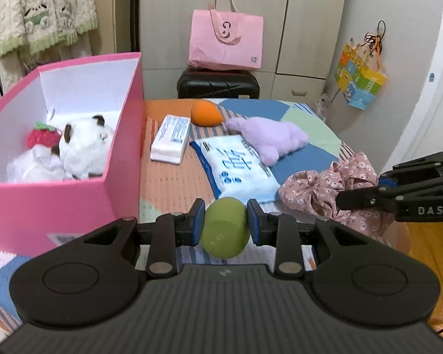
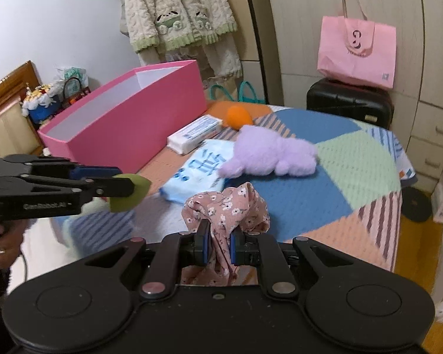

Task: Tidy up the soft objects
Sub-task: 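Lift the green ball with the left gripper while the right gripper pulls the cloth from under the plush, then carry the green ball and floral cloth over the pink box with both tools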

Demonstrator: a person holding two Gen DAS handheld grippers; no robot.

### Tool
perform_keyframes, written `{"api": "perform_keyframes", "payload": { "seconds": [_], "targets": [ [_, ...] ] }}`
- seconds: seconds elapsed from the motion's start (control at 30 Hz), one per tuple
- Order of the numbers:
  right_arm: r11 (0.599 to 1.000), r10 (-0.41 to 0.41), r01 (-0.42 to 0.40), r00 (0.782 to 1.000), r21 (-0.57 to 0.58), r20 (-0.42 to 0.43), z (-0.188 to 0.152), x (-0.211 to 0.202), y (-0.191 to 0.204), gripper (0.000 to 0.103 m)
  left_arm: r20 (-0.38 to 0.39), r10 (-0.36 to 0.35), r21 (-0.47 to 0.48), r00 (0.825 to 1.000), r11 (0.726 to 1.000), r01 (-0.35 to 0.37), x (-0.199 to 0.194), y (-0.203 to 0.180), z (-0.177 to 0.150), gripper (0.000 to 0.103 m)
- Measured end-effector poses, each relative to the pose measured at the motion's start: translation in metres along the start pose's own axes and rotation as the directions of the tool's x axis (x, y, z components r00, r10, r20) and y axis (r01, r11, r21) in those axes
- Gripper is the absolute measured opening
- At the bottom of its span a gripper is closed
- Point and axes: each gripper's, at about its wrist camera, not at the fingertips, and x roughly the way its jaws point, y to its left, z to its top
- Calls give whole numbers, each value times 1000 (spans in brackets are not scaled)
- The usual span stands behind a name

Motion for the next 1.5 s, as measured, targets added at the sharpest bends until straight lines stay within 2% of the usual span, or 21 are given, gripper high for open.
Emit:
{"api": "perform_keyframes", "payload": {
  "seconds": [0.53,0.87,1.03,1.17,1.3,1.5],
  "targets": [
    [993,116,-114,990,28,-77,-9,-13,52,16,-81,-38,-41,996,999,35,-38,40,-23,29],
    [986,158,-163,982,-39,-100,8,-11,90,16,-76,-71,-34,995,997,69,-73,65,-8,29],
    [980,185,-192,976,-52,-118,24,-11,108,16,-94,-72,6,993,997,73,-98,73,6,29],
    [974,201,-212,972,-77,-125,43,-18,127,16,-52,-46,44,998,998,48,-121,81,20,29],
    [967,202,-213,975,-137,-89,64,-26,146,16,-1,-31,72,1000,997,31,-135,88,34,29],
    [958,214,-216,976,-188,-32,98,-19,167,16,32,-51,47,998,998,49,-135,105,61,29]
  ]
}}
